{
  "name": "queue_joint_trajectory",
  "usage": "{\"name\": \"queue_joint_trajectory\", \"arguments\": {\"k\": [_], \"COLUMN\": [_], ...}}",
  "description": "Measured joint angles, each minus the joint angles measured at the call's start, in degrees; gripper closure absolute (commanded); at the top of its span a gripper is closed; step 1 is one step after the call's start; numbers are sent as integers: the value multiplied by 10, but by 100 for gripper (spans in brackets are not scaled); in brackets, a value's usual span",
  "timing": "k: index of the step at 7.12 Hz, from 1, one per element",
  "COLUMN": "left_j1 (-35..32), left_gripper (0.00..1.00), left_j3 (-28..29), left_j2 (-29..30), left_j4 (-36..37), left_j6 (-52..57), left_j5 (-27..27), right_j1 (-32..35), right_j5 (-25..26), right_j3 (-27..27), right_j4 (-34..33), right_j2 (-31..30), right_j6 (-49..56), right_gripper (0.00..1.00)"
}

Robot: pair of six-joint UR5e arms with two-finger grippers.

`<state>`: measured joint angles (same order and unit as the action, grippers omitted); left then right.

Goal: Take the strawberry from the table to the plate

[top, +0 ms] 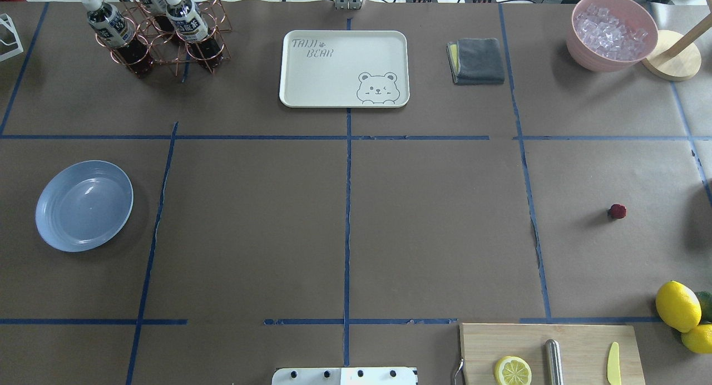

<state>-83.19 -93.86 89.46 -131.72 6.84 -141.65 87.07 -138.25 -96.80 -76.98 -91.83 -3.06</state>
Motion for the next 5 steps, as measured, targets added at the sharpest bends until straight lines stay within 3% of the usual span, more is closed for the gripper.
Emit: {"name": "queue_joint_trajectory", "arguments": {"k": [1, 3, 5], "left_j1": [30, 108, 159], "left_gripper": [4, 35, 36], "left_j3": [14, 52, 111], "left_j2": [-10, -37, -52], "left_j4": [-47, -131, -229], "left_j6": [-41, -185, -331], "left_j5": [-5, 51, 94], "right_j1": [0, 0, 0], "right_j5": [0, 0, 0], "right_j3": [1, 3, 4], "right_j4": [0, 1, 1], "right_j2": [0, -2, -4], "right_j6": [-1, -1, -2], "right_gripper": [0, 0, 0]}}
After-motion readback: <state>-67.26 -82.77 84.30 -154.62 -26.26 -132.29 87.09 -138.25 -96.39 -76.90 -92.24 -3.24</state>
